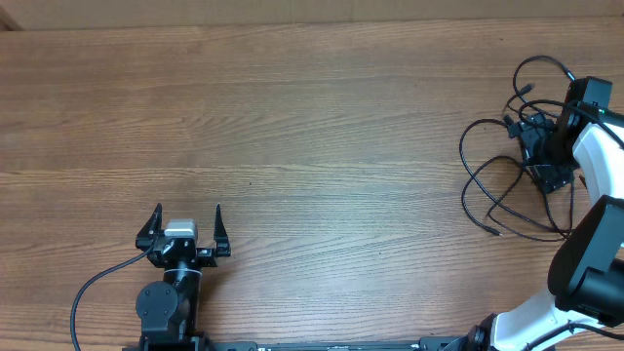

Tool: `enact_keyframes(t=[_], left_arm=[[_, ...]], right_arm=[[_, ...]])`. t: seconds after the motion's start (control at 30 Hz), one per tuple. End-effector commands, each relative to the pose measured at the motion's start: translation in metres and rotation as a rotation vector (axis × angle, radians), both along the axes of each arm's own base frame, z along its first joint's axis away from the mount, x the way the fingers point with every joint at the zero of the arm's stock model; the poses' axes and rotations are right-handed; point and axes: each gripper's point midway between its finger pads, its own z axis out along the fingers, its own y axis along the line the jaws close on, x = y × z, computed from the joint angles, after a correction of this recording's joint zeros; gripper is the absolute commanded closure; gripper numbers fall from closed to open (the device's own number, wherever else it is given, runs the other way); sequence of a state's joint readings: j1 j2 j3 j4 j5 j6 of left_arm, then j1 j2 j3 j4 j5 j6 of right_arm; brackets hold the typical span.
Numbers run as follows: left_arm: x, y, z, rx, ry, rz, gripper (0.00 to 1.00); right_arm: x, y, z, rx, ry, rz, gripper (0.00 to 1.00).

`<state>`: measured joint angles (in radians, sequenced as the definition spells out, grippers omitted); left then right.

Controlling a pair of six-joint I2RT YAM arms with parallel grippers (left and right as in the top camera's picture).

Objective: Untangle cables

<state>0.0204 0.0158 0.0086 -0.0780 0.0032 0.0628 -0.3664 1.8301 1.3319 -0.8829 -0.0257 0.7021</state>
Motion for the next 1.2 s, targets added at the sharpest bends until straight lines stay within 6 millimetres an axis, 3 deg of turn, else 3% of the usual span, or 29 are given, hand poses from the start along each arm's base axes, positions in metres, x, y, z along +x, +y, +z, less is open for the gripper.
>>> enact_keyframes(t=[0.0,0.27,0.43,0.83,1.17], left_arm=[[0.000,0.000,0.001,0.022,-0.007,-0.004,0.00],[0.000,0.000,0.001,0.022,-0.007,-0.004,0.00],[0.000,0.000,0.001,0.022,-0.007,-0.004,0.00],[0.000,0.000,0.001,0.022,-0.007,-0.004,0.00],[0.000,0.000,0.001,0.022,-0.007,-0.004,0.01]], right_arm=[[0.000,-0.001,-0.001,-0.006,0.002,0.003,0.00],[0.000,-0.001,0.002,-0.009,-0.005,0.002,0.00],[0.002,-0.002,0.022,-0.028,-0.056,0.002,0.00],[-0.004,0.001,0.118,-0.121,-0.297,0.002,0.00],[-0.031,0.011,0.208,-0.211,-0.532,0.001,0.00]])
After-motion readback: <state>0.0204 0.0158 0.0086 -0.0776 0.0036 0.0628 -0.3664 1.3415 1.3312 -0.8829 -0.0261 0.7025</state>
